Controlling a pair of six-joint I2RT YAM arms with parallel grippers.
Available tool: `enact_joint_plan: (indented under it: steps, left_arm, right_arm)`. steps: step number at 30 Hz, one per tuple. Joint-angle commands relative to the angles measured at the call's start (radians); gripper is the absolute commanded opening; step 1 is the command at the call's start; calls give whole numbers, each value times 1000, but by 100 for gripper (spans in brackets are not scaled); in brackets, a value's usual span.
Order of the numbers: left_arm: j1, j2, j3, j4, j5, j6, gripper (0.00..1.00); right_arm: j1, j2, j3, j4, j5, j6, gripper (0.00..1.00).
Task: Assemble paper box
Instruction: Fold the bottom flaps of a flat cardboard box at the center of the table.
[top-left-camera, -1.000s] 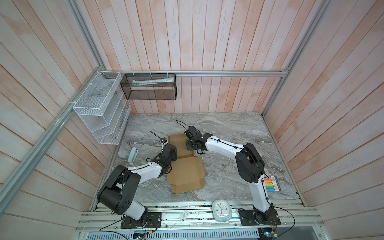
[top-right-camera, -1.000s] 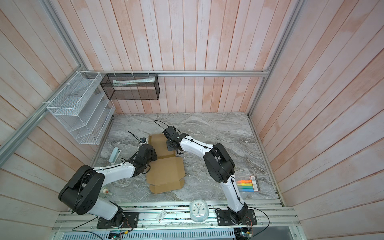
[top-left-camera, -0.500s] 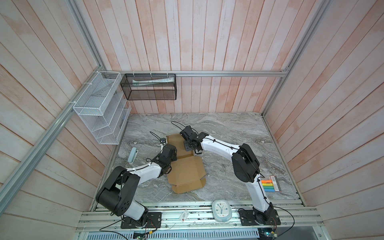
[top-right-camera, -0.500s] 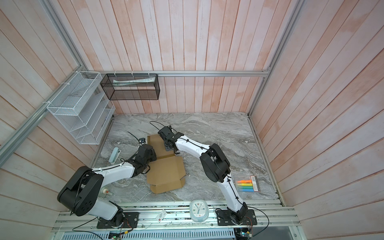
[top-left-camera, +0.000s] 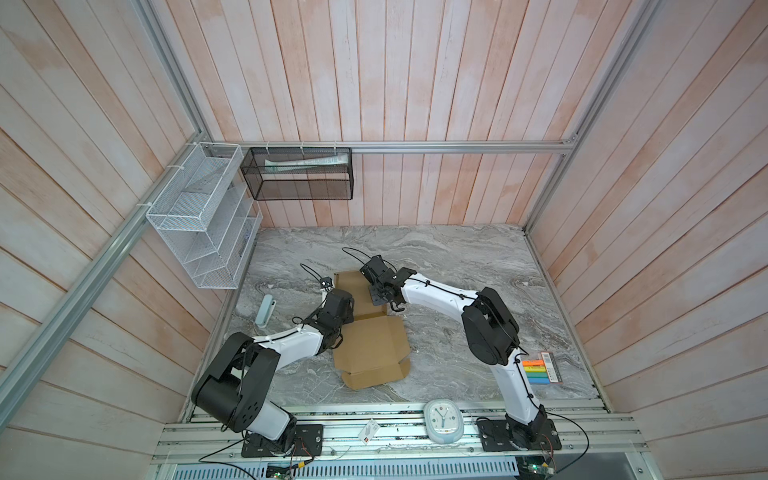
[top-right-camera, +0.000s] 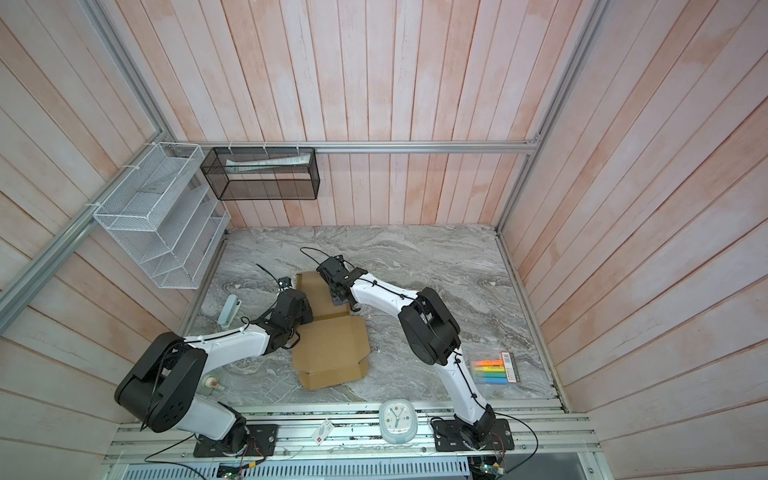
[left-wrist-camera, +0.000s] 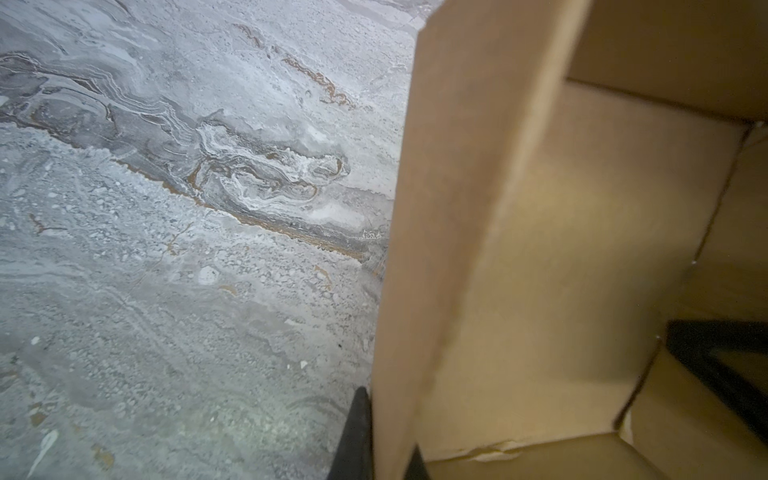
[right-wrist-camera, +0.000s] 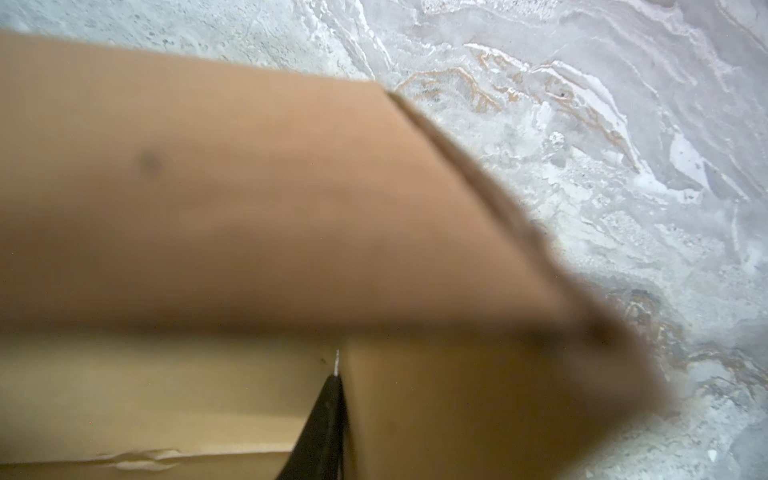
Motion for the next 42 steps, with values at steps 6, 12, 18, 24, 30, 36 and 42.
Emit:
enact_joint_plan:
  steps: [6, 12, 18, 24, 30, 36, 42]
  left_arm:
    - [6, -26, -2, 44, -47, -16, 0]
    - [6, -33, -11, 44, -49, -12, 0]
    - [6, -38, -15, 45, -47, -5, 0]
    - [6, -38, -17, 46, -44, 0, 0]
    - [6, -39, -19, 47, -49, 6, 0]
    - [6, -31, -21, 49, -49, 3, 0]
    - [6, -21, -21, 55, -48, 0, 0]
  right_arm:
    - [-22, -33, -69, -36, -6, -3, 23]
    - [-40, -82, -68, -1, -39, 11, 23]
    - [-47, -83, -28, 3, -27, 14, 23]
    - [-49, -68, 5, 7, -3, 18, 29]
    - [-53, -67, 18, 20, 2, 22, 31]
    - [-53, -80, 10, 48, -20, 15, 31]
    - [-55, -98, 3, 59, -40, 13, 31]
